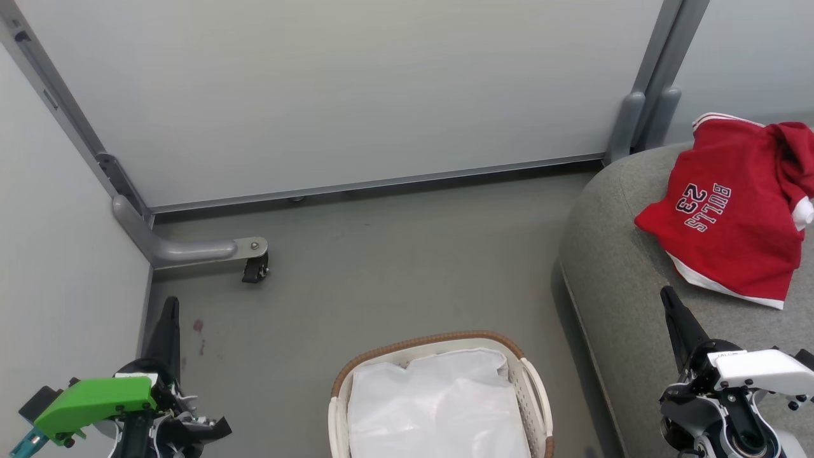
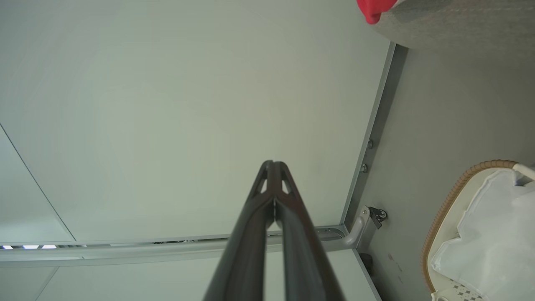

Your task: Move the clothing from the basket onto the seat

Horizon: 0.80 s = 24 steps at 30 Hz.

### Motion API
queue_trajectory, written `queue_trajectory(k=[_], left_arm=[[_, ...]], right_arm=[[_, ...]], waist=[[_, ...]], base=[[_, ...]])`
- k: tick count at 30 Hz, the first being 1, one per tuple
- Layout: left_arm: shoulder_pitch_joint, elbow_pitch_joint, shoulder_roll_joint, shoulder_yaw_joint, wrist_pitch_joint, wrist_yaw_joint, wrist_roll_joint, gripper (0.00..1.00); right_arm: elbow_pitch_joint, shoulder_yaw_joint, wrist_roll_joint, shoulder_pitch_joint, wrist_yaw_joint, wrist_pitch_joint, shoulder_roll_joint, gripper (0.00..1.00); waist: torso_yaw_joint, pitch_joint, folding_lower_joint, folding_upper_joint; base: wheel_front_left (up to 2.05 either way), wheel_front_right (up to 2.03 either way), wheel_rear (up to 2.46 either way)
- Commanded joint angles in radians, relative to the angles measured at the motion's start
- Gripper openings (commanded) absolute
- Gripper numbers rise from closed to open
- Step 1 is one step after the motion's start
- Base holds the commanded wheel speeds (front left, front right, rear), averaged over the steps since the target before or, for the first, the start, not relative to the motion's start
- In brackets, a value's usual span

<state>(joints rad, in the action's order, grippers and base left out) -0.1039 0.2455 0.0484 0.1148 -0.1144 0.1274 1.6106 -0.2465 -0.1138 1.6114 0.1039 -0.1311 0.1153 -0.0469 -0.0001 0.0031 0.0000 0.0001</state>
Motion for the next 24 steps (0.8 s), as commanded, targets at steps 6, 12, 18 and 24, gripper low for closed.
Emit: queue_trajectory(k=[6, 12, 18, 24], left_arm=[[-0.01, -0.002, 0.004, 0.003, -0.004, 0.006, 0.003, 0.0], [-0.01, -0.002, 0.004, 0.003, -0.004, 0.006, 0.003, 0.0], [-0.01, -0.002, 0.004, 0.003, -0.004, 0.006, 0.003, 0.0], [-0.01, -0.002, 0.004, 0.003, -0.004, 0.006, 0.003, 0.0]], right_arm=[[0.004, -0.002, 0.003, 0.008, 0.001, 0.001, -0.006, 0.0], [0.004, -0.002, 0.003, 0.008, 0.001, 0.001, -0.006, 0.0], [0.004, -0.002, 0.003, 0.008, 0.001, 0.001, -0.006, 0.0], [0.004, -0.002, 0.003, 0.008, 0.001, 0.001, -0.006, 0.0]], waist=[[0.0, 0.0, 0.0, -0.0001], [0.0, 0.0, 0.0, -0.0001], [0.0, 0.0, 0.0, -0.0001], [0.0, 0.0, 0.0, -0.0001]], base=[[0.0, 0.0, 0.0], [0.0, 0.0, 0.0], [0.0, 0.0, 0.0], [0.0, 0.0, 0.0]])
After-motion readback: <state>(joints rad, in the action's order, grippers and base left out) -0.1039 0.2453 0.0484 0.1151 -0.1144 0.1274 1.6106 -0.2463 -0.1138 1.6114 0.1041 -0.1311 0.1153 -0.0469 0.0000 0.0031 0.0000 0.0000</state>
